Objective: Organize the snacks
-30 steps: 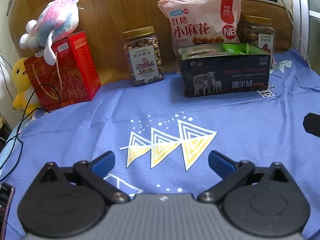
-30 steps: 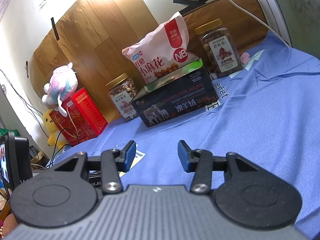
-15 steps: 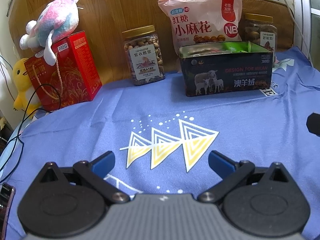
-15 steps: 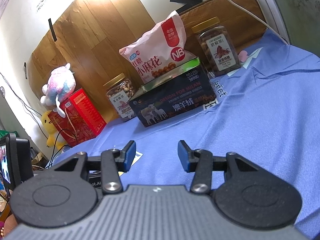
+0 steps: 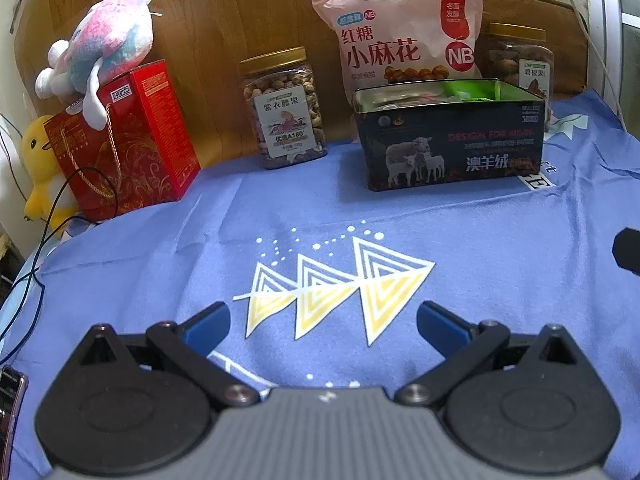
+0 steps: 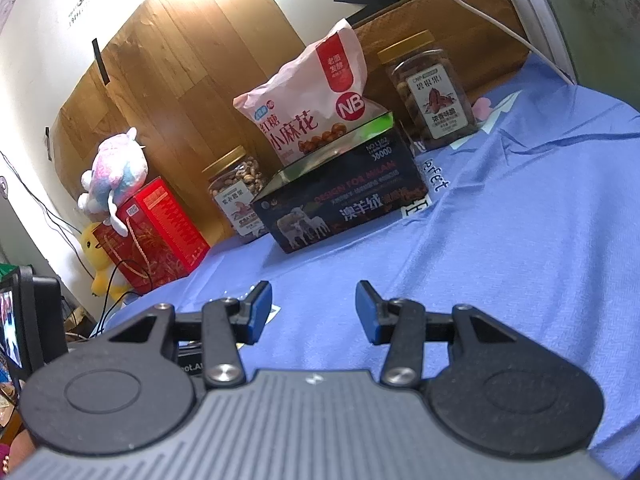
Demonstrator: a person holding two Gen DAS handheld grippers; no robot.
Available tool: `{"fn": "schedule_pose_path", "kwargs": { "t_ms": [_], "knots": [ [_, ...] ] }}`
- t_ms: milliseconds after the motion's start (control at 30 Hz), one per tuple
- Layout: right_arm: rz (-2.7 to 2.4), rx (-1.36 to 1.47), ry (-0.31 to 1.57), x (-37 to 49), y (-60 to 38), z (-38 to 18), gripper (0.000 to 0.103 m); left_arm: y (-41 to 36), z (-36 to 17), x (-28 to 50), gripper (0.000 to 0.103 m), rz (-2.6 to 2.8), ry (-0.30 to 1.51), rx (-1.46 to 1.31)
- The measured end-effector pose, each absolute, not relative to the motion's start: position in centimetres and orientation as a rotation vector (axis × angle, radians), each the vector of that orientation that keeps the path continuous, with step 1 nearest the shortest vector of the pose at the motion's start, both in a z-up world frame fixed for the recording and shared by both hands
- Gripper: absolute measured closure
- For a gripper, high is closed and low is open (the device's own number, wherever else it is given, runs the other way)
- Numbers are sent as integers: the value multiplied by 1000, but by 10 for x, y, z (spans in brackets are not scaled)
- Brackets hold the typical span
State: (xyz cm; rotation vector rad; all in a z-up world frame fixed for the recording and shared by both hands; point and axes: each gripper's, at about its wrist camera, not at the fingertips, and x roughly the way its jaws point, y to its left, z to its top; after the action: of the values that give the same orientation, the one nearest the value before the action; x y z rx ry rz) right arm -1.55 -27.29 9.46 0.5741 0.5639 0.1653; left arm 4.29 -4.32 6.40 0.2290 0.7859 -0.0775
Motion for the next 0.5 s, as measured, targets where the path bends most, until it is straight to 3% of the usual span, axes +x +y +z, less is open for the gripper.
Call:
{"fn": "schedule_pose_path", "kwargs": {
  "t_ms": [500],
  "knots": [
    [168, 577, 562, -15, -274, 95, 54, -45, 64, 41, 0, -75, 788, 230]
  ]
}}
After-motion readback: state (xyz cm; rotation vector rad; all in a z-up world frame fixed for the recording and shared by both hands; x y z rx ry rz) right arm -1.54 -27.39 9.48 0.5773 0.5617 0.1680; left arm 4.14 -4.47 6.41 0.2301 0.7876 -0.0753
